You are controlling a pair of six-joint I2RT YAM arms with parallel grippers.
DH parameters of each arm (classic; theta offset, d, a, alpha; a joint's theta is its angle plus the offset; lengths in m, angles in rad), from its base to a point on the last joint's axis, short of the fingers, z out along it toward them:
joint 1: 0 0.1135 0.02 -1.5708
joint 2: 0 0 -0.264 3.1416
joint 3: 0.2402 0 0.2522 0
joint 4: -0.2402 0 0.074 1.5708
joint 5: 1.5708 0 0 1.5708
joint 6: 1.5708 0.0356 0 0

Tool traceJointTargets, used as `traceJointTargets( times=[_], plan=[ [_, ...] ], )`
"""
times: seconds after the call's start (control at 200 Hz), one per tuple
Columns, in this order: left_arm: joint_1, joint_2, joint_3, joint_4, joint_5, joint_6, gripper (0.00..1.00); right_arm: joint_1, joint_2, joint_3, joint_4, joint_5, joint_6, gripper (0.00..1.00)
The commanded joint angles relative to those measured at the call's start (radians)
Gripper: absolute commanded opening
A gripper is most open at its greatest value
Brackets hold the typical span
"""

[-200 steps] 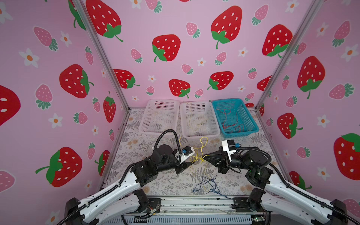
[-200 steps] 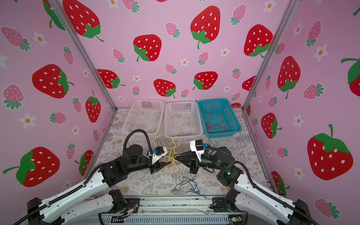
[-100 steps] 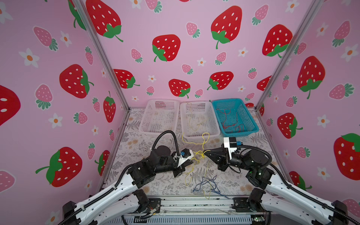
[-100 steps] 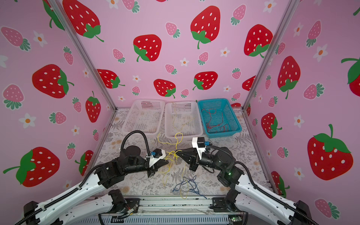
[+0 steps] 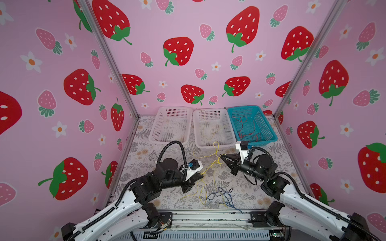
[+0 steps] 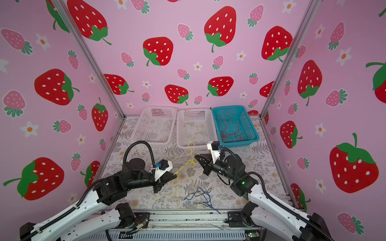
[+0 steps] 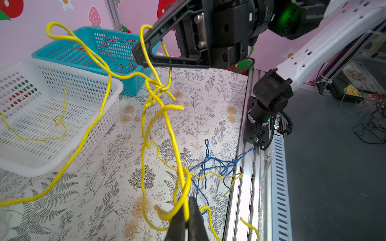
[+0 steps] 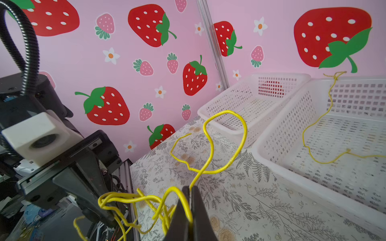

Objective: Untangle the cables

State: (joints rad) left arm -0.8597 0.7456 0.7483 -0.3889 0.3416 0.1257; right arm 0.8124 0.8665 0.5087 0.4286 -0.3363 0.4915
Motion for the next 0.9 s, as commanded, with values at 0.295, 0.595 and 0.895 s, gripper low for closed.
traceJointTargets(
  times=[0.295, 0.595, 0.895],
  plan=[
    [0.053, 0.080, 0.146, -0.120, 0.138, -0.059, 0.00, -0.028, -0.070, -0.013, -0.085, 0.031, -0.083, 0.51],
    [0.115, 0.077, 0.175, -0.161, 0.113, -0.091, 0.00, -0.036, -0.031, 0.008, -0.066, -0.125, -0.109, 0.58],
    [0.190, 0.112, 0.155, 0.016, 0.286, -0.237, 0.00, -0.018, -0.008, -0.085, 0.194, -0.255, -0.041, 0.58]
  ],
)
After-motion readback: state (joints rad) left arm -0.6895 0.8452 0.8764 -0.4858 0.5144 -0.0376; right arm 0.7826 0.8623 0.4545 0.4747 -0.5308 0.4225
